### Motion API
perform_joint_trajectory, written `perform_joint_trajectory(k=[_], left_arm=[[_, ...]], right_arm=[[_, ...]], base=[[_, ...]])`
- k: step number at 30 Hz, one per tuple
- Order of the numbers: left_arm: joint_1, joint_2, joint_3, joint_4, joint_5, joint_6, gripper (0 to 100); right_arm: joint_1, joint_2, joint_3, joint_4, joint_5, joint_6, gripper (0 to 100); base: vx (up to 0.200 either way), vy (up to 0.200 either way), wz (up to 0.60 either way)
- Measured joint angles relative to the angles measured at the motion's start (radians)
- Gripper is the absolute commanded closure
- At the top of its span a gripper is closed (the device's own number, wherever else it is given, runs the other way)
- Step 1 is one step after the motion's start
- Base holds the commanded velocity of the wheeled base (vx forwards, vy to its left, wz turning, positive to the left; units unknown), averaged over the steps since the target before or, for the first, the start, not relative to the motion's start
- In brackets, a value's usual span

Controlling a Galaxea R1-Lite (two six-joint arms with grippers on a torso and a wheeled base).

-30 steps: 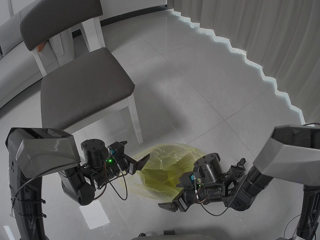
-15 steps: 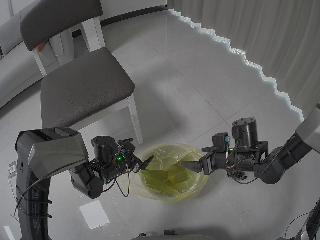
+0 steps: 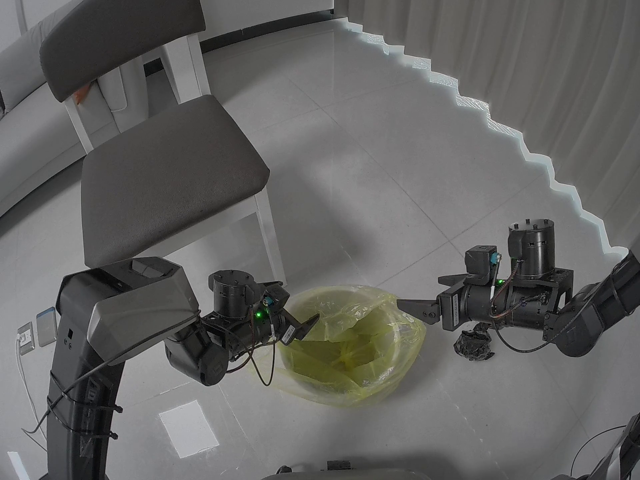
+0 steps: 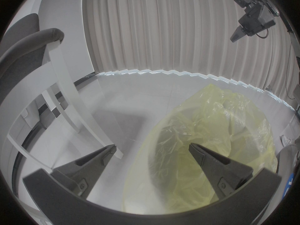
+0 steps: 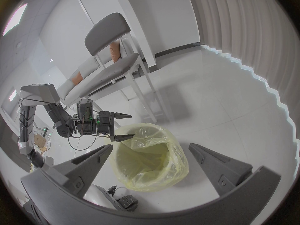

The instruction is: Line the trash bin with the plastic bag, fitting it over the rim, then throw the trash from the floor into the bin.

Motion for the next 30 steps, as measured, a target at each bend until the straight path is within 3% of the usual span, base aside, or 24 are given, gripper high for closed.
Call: perform_joint_trajectory(k=[11, 22, 30], left_arm=[[-0.015, 0.014, -0.023, 0.001, 0.004, -0.010, 100], [0.034, -0.056, 0.006, 0.002, 0.004, -0.020, 100], [0.039, -0.066, -0.079, 0.027, 0.027, -0.075, 100]], right_arm=[[-0.031, -0.043, 0.043, -0.008, 0.001, 0.000, 0], [-0.037, -0.066, 0.052, -0.008, 0.002, -0.001, 0], [-0.039, -0.069, 0.051, -0.008, 0.002, -0.001, 0]], base=[[0.000, 0.000, 0.00], [0.000, 0.000, 0.00], [0.000, 0.000, 0.00]])
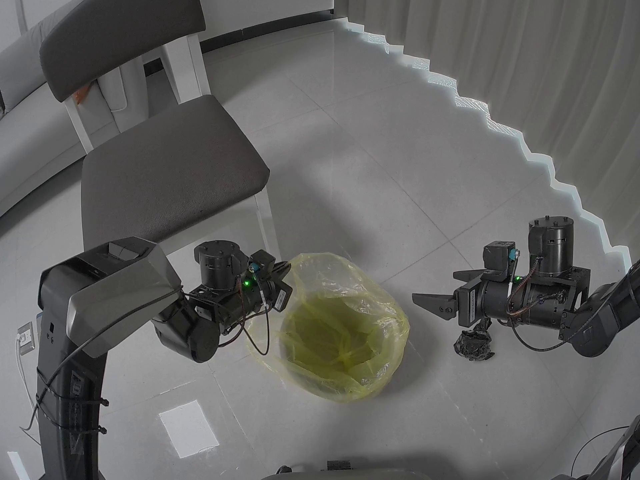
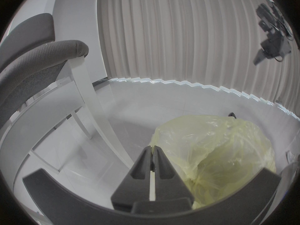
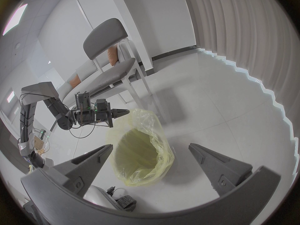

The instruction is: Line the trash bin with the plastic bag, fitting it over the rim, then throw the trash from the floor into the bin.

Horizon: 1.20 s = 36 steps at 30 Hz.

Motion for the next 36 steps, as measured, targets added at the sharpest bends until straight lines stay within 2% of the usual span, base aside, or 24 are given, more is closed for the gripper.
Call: perform_joint_trajectory(k=[13, 20, 24, 27, 36], left_arm=[[-0.025, 0.117, -0.302, 0.201, 0.053, -0.085, 100], [-0.023, 0.212, -0.387, 0.227, 0.053, -0.092, 100], [-0.020, 0.251, -0.434, 0.271, 0.054, -0.133, 100], [-0.022, 0.267, -0.456, 0.313, 0.055, -0.157, 100], [-0.026, 0.265, -0.486, 0.325, 0.053, -0.187, 100]], right_arm=[[-0.016, 0.000, 0.015, -0.001, 0.007, 0.001, 0], [-0.025, 0.004, 0.026, -0.001, 0.008, 0.000, 0], [-0.031, 0.009, 0.027, -0.002, 0.008, -0.001, 0], [-0.042, 0.015, 0.029, -0.001, 0.008, -0.003, 0], [-0.097, 0.027, 0.041, -0.003, 0.033, -0.004, 0]], base=[[0.000, 0.000, 0.00], [0.000, 0.000, 0.00], [0.000, 0.000, 0.00], [0.000, 0.000, 0.00], [0.000, 0.000, 0.00]])
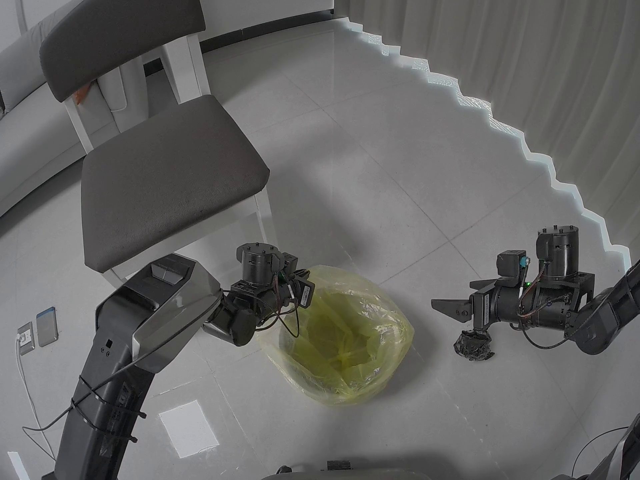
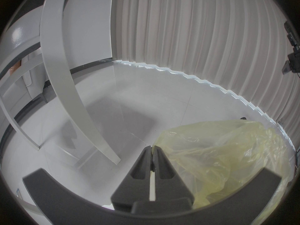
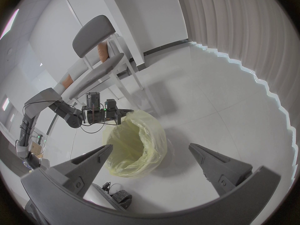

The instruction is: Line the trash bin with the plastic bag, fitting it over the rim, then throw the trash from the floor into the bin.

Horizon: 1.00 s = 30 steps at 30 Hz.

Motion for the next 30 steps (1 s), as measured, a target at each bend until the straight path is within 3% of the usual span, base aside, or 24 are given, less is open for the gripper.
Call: perform_joint_trajectory(k=[7, 8, 21, 30], left_arm=[[0.000, -0.020, 0.029, 0.000, -0.004, -0.013, 100], [0.000, -0.022, 0.034, 0.000, -0.004, -0.013, 0], [0.027, -0.093, 0.094, -0.020, -0.009, -0.041, 0], [0.061, -0.169, 0.291, -0.138, -0.014, -0.053, 0]], right_arm=[[-0.037, 0.016, -0.010, 0.000, 0.003, 0.001, 0], [-0.040, 0.018, -0.011, 0.000, 0.003, 0.000, 0], [-0.076, 0.036, -0.026, 0.000, 0.005, -0.007, 0], [-0.127, 0.054, -0.025, 0.001, 0.005, -0.010, 0]], base=[[0.000, 0.000, 0.00], [0.000, 0.000, 0.00], [0.000, 0.000, 0.00], [0.000, 0.000, 0.00]])
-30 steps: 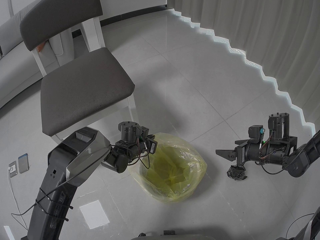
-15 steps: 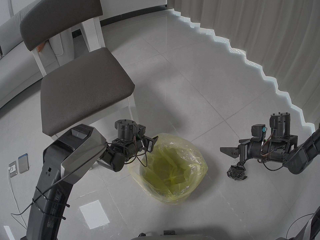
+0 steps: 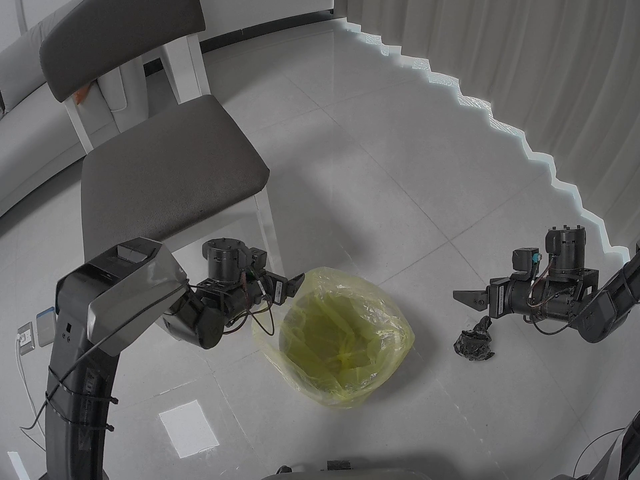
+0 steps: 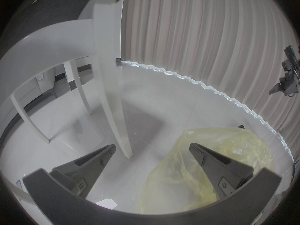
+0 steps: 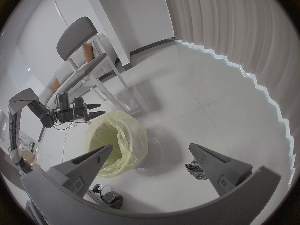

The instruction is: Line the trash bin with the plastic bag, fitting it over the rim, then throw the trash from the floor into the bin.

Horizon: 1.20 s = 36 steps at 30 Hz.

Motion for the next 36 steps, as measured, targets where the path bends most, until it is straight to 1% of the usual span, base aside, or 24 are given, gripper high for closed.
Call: perform_joint_trajectory(k=[8, 12, 16, 19, 23, 29, 32, 36], left_arm=[[0.036, -0.079, 0.251, -0.155, -0.022, -0.001, 0], [0.053, -0.117, 0.416, -0.230, -0.028, 0.005, 0], [0.069, -0.142, 0.560, -0.280, -0.028, 0.029, 0], [0.080, -0.147, 0.616, -0.295, -0.025, 0.046, 0], [0.092, -0.141, 0.605, -0.276, -0.018, 0.073, 0], [0.099, -0.108, 0.486, -0.176, -0.009, 0.102, 0], [0.092, -0.086, 0.403, -0.100, 0.004, 0.107, 0], [0.084, -0.055, 0.280, 0.037, 0.016, 0.114, 0]], right_arm=[[-0.016, 0.002, 0.005, 0.001, 0.000, 0.000, 0], [-0.019, 0.001, 0.008, 0.002, 0.000, -0.003, 0], [-0.017, 0.000, 0.010, 0.001, 0.000, -0.009, 0], [-0.014, -0.001, 0.009, 0.001, 0.000, -0.012, 0], [-0.013, -0.001, 0.003, 0.001, 0.000, -0.014, 0], [-0.015, 0.002, -0.019, 0.006, 0.000, -0.021, 0], [-0.017, 0.006, -0.030, 0.009, 0.000, -0.022, 0], [-0.020, 0.020, -0.049, 0.011, 0.000, -0.024, 0]], base=[[0.000, 0.000, 0.00], [0.000, 0.000, 0.00], [0.000, 0.000, 0.00], [0.000, 0.000, 0.00], [0.000, 0.000, 0.00], [0.000, 0.000, 0.00], [0.000, 0.000, 0.00], [0.000, 0.000, 0.00]])
